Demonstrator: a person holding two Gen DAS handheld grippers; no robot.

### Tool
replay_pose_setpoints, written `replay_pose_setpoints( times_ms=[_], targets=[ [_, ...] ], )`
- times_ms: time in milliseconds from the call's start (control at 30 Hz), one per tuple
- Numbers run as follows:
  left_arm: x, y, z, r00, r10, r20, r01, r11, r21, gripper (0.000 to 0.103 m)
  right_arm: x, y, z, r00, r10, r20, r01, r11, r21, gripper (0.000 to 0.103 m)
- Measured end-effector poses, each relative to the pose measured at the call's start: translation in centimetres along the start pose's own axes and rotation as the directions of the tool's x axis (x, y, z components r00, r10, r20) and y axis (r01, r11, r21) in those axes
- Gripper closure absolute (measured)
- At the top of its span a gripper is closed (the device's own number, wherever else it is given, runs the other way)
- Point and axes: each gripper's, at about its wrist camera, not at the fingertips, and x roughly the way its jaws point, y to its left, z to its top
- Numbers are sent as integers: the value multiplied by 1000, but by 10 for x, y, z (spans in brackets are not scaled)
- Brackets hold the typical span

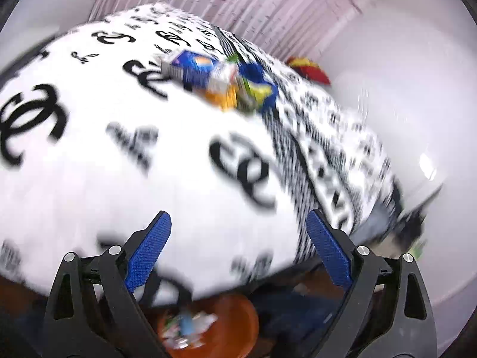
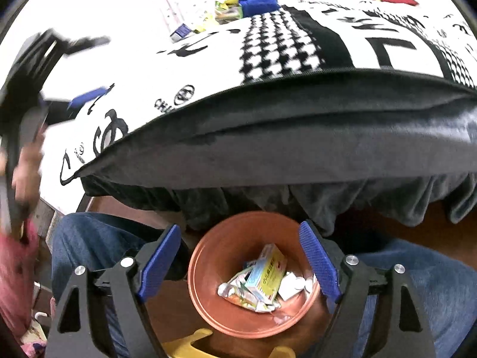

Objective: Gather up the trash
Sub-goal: 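Grasp the blue-and-white medicine box on the bed with the left tool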

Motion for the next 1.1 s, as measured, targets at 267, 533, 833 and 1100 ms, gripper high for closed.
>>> replay_pose_setpoints(
  times_ms=[267,533,833,1100],
  targets=[
    [56,30,110,996,-54,70,73,948,-309,13,13,-17,8,999,9,-35,-7,998,55,23],
    [133,56,185,996,62,-68,-89,840,-536,13,20,-28,25,999,36,-39,-32,995,97,23],
    [137,60,186,976,180,-123,-218,813,-540,40,23,-33,29,998,52,-44,-47,994,102,23],
    [91,45,184,995,98,-6,-89,880,-467,42,11,-17,33,998,61,-23,-59,996,61,23]
  ],
)
